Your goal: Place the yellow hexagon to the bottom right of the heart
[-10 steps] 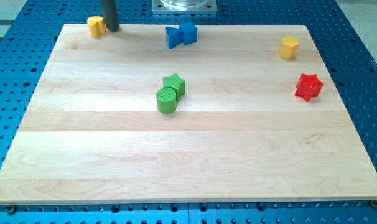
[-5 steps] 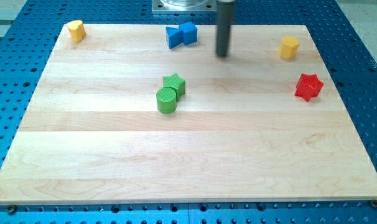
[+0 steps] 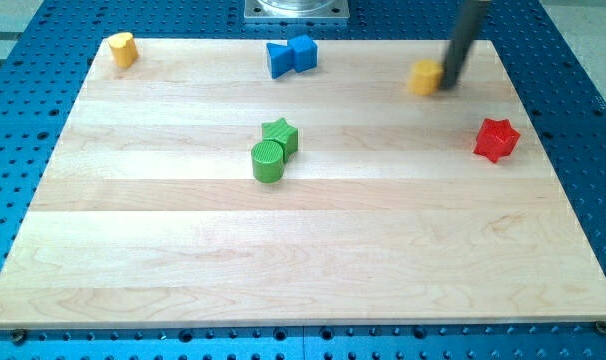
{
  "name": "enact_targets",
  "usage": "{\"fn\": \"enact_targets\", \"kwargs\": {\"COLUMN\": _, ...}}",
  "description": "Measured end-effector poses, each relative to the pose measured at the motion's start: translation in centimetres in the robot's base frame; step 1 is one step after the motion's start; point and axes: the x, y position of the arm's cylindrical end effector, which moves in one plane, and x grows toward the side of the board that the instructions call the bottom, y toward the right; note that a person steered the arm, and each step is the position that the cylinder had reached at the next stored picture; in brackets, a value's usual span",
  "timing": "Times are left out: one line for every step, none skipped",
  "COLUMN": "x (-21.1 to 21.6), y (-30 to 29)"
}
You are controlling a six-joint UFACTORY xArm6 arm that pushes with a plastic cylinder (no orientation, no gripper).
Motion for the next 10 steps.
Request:
{"fn": "enact_targets", "kwargs": {"x": 0.1, "y": -16.3}}
{"fn": "enact_targets", "kwargs": {"x": 1.3, "y": -32.5}}
{"fn": "enact_targets", "kwargs": {"x": 4.3, "y": -35.8}}
{"fn": "enact_targets", "kwargs": {"x": 6.4, "y": -39.8}}
{"fn": "enact_targets", "kwargs": {"x": 5.7, "y": -43.7}}
{"fn": "enact_targets", "kwargs": {"x": 5.0, "y": -41.6}}
{"fn": "enact_targets", "kwargs": {"x": 7.0, "y": -39.1}}
{"fn": "enact_targets", "kwargs": {"x": 2.7, "y": -38.2}}
{"fn": "enact_targets", "kwargs": {"x": 1.8, "y": -38.9}}
{"fn": "enact_targets", "kwargs": {"x": 3.1, "y": -38.3}}
